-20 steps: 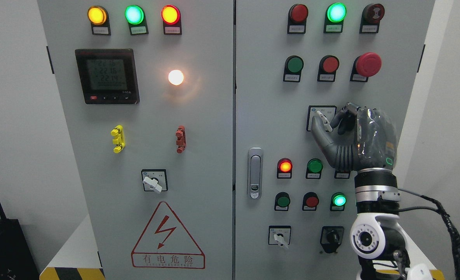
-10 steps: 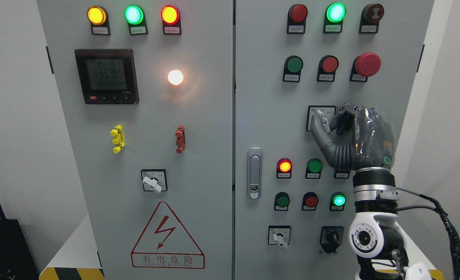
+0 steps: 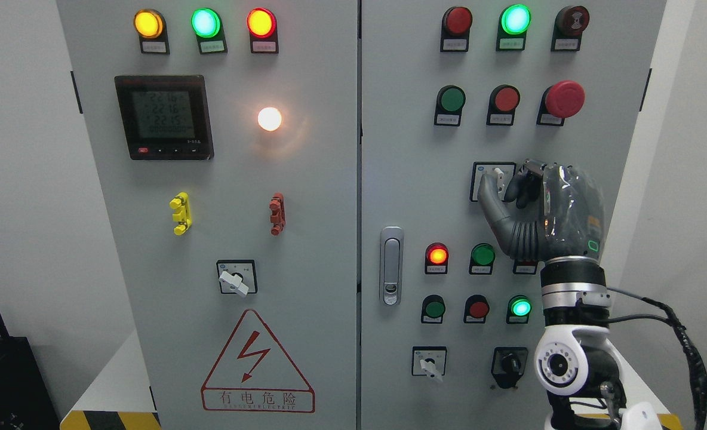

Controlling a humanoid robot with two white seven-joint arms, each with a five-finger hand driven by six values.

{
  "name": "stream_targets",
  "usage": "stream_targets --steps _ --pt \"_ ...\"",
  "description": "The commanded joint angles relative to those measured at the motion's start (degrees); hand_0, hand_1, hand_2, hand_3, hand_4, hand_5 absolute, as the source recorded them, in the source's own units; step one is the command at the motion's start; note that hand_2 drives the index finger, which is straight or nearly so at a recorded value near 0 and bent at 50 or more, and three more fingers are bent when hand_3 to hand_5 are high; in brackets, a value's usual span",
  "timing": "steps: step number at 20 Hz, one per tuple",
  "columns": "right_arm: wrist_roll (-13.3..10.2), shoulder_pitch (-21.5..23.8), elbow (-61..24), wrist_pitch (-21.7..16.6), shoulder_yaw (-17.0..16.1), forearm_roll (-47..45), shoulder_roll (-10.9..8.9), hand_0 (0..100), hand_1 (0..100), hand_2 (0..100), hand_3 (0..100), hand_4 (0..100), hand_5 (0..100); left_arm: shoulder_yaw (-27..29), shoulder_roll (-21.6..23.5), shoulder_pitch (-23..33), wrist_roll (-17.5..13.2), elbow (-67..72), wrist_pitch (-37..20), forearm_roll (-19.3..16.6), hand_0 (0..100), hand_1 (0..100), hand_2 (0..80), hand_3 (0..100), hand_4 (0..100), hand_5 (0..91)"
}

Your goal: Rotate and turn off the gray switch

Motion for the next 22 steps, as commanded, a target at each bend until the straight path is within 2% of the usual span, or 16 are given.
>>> stream_targets --steps 1,7,10,22 --pt "0.0 0.0 0.1 0.0 0.2 0.0 1.23 50 38 78 93 85 98 1.8 0.0 0.0 0.0 1.3 0.0 -0.4 12 39 0.0 0 0 0.0" --pt "-0.1 0.0 0.1 -0.1 0.1 -0.1 1.23 50 38 78 94 86 98 1.8 0.0 0.1 0.0 1.3 0.0 -0.4 12 39 0.0 0 0 0.0" --pt "-0.2 0.0 -0.1 -0.4 0.1 -0.1 1.23 53 34 79 94 86 98 1.8 0.0 0.0 0.0 1.3 0.0 -0.4 12 39 0.0 0 0 0.0" --pt "-0.9 0.4 -1.7 -0.9 0.0 -0.1 1.23 47 40 80 95 86 98 1.8 0.0 0.0 0.0 1.3 0.0 -0.4 12 39 0.0 0 0 0.0"
